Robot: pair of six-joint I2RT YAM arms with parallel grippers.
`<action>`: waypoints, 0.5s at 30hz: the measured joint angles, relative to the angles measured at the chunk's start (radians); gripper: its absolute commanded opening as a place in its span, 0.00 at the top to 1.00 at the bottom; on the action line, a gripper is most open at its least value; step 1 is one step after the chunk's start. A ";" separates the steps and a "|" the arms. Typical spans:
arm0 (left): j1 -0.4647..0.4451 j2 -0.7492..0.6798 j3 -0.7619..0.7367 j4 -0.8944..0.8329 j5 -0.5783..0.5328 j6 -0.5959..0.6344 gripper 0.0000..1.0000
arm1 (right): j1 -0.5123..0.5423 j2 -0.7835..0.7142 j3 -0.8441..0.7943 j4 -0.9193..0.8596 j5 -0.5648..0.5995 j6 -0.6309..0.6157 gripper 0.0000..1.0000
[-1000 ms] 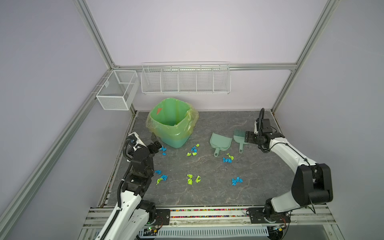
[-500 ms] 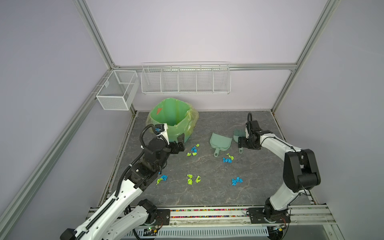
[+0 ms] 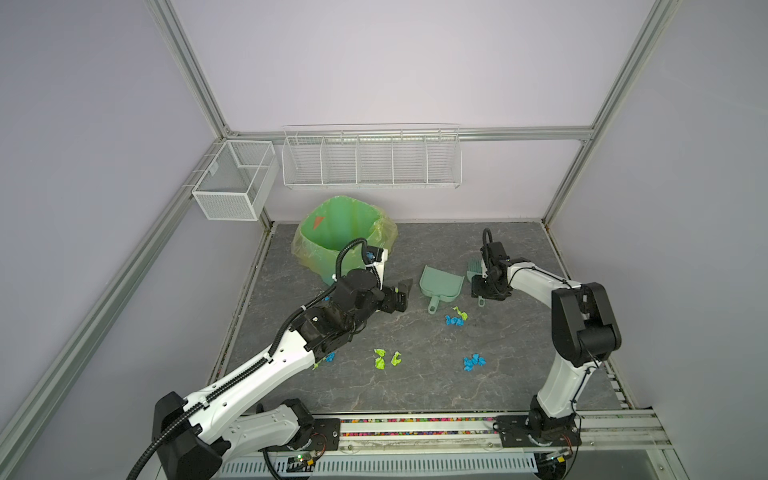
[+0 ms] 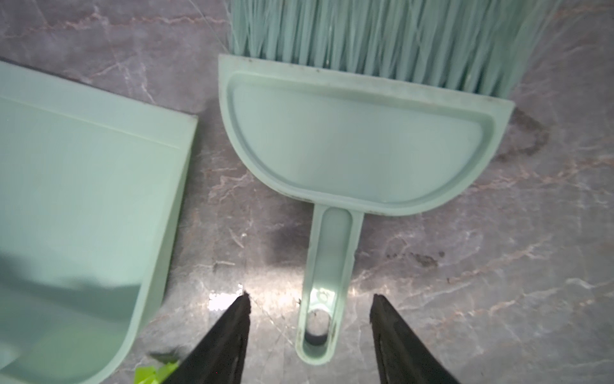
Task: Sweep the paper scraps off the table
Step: 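Close the right gripper on the mint-green brush handle while the left gripper approaches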
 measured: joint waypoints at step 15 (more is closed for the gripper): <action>0.000 0.100 0.057 -0.025 0.050 0.005 0.01 | -0.002 0.084 0.064 -0.006 0.040 0.021 0.49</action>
